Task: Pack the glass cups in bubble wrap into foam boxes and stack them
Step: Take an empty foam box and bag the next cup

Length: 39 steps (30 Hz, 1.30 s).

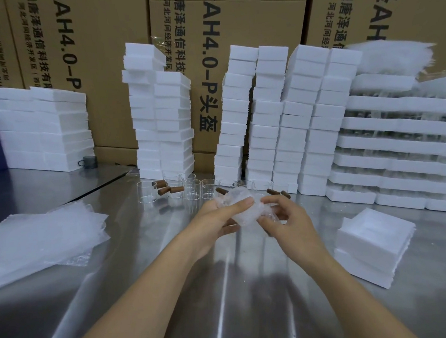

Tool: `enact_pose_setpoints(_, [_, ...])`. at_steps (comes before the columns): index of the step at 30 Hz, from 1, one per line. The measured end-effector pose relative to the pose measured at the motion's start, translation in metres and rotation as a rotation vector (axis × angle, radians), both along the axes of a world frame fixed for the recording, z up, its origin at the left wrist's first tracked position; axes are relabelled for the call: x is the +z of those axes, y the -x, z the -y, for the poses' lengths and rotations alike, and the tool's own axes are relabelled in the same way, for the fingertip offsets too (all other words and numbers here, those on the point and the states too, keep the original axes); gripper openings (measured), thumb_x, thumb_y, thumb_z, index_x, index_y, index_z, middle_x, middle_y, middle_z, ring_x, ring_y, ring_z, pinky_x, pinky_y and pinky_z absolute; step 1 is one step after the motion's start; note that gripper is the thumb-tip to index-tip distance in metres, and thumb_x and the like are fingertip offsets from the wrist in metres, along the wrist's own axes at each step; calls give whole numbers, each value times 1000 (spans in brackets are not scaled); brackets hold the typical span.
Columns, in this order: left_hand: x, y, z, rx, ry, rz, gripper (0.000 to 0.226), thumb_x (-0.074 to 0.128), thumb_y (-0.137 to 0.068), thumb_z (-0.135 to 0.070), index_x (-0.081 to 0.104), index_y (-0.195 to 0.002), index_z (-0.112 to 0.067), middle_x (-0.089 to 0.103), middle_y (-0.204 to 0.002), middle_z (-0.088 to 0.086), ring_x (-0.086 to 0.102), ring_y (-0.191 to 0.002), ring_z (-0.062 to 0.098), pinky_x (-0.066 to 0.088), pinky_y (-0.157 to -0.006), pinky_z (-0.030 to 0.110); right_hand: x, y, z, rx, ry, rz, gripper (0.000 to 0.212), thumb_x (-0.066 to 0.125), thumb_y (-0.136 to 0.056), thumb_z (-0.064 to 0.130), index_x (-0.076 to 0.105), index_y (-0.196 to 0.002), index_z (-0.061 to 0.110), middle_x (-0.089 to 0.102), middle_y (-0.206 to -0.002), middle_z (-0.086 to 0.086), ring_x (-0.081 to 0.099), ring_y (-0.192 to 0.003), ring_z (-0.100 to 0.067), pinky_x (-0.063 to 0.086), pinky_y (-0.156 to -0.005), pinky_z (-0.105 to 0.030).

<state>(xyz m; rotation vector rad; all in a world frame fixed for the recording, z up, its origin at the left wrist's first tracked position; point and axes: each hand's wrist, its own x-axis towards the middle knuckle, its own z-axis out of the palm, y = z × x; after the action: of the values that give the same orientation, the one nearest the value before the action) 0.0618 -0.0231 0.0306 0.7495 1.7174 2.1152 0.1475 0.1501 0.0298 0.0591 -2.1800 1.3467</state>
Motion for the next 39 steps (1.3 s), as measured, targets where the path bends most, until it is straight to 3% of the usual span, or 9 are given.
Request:
enact_pose_setpoints(3, [1, 2, 0, -60, 41, -1, 70, 89, -76, -58, 69, -135, -25, 79, -126, 5, 75, -113, 22, 57, -88, 29, -1, 0, 2, -5, 48, -34, 35, 74, -90, 12, 65, -114, 35, 73, -92, 1, 67, -83, -10, 51, -71, -15])
enact_pose_setpoints(10, [0, 0, -2, -79, 127, -84, 59, 96, -71, -57, 74, -122, -36, 79, -123, 0, 76, -115, 21, 59, -99, 37, 4, -2, 3, 32, 98, -80, 24, 77, -89, 6, 71, -105, 24, 74, -101, 9, 68, -97, -3, 52, -80, -13])
enact_pose_setpoints(15, [-4, 3, 0, -9, 191, -144, 62, 96, -72, -48, 76, -123, -18, 80, -119, 4, 74, -120, 25, 55, -106, 48, 2, -3, 5, 94, 15, -56, 25, 74, -90, 5, 78, -106, 25, 77, -100, 15, 70, -99, 0, 50, -81, -11])
enact_pose_setpoints(24, [-8, 6, -7, 133, 143, -38, 54, 96, -62, -51, 82, -107, -24, 82, -101, 4, 77, -91, 20, 58, -75, 32, -3, 2, 5, 96, -6, -59, 20, 78, -91, 12, 72, -106, 24, 75, -100, 10, 69, -96, -7, 48, -81, -13])
enact_pose_setpoints(29, [-7, 6, -9, 253, -33, 159, 59, 91, -57, -58, 82, -107, -29, 81, -103, 1, 72, -96, 20, 49, -77, 30, -2, 1, -1, -40, -148, -26, 31, 79, -91, 30, 68, -118, 39, 71, -106, 18, 65, -97, -2, 45, -78, -11])
enact_pose_setpoints(31, [-5, 6, -5, 337, -138, 266, 66, 90, -56, -58, 79, -110, -23, 75, -102, 4, 65, -93, 21, 44, -75, 30, 3, -3, -10, -212, -265, -85, 30, 75, -93, 35, 66, -121, 38, 67, -112, 20, 62, -102, -3, 48, -89, -21])
enact_pose_setpoints(33, [-1, 10, 1, 385, -207, 399, 47, 87, -73, -53, 75, -108, -23, 72, -99, 3, 59, -81, 17, 38, -64, 27, 10, -6, -23, -512, -504, -90, 28, 69, -95, 34, 66, -123, 32, 66, -119, 11, 59, -111, -16, 47, -97, -38])
enact_pose_setpoints(36, [2, 13, 10, 398, -311, 595, 31, 79, -86, -48, 73, -105, -25, 71, -92, 0, 47, -68, 11, 30, -57, 24, 15, -14, -45, -804, -708, 120, 39, 65, -93, 30, 61, -132, 30, 55, -139, 2, 49, -125, -26, 39, -101, -45])
enact_pose_setpoints(39, [1, 16, 16, 454, -365, 691, 38, 79, -82, -52, 71, -109, -27, 69, -100, -1, 41, -72, 10, 27, -57, 23, 13, -20, -59, -833, -723, 430, 52, 60, -93, 27, 48, -143, 32, 37, -156, -1, 38, -136, -29, 35, -102, -44])
